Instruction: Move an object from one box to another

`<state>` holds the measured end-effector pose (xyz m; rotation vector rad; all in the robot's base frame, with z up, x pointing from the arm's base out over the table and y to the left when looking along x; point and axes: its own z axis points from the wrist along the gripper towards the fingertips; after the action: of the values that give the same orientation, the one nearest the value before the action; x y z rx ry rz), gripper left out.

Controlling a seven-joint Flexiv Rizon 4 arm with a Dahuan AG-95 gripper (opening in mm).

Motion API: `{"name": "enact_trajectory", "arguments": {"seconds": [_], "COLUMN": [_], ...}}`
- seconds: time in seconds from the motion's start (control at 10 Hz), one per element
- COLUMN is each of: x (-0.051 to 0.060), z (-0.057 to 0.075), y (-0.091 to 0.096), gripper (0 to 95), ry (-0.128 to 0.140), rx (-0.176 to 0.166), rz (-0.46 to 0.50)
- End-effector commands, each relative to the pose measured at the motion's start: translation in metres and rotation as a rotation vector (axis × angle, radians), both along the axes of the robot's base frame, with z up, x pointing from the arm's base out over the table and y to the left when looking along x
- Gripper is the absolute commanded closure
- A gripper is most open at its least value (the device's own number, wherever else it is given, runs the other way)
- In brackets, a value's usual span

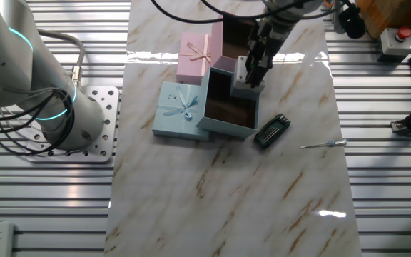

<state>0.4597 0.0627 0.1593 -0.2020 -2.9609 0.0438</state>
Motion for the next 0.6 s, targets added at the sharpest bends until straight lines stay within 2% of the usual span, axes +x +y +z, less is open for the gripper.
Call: {"name": "enact_trajectory", "arguments": {"seconds": [0.1,0.6], "x": [-0.0003,-0.0006], "z": [0.0004,0.0005], "y": [0.0002,0.0005], "gripper": [95.0,95.0], "ry": [-0.003,-0.002], "rx": [0.003,0.004], "rz": [0.022,0.053]}}
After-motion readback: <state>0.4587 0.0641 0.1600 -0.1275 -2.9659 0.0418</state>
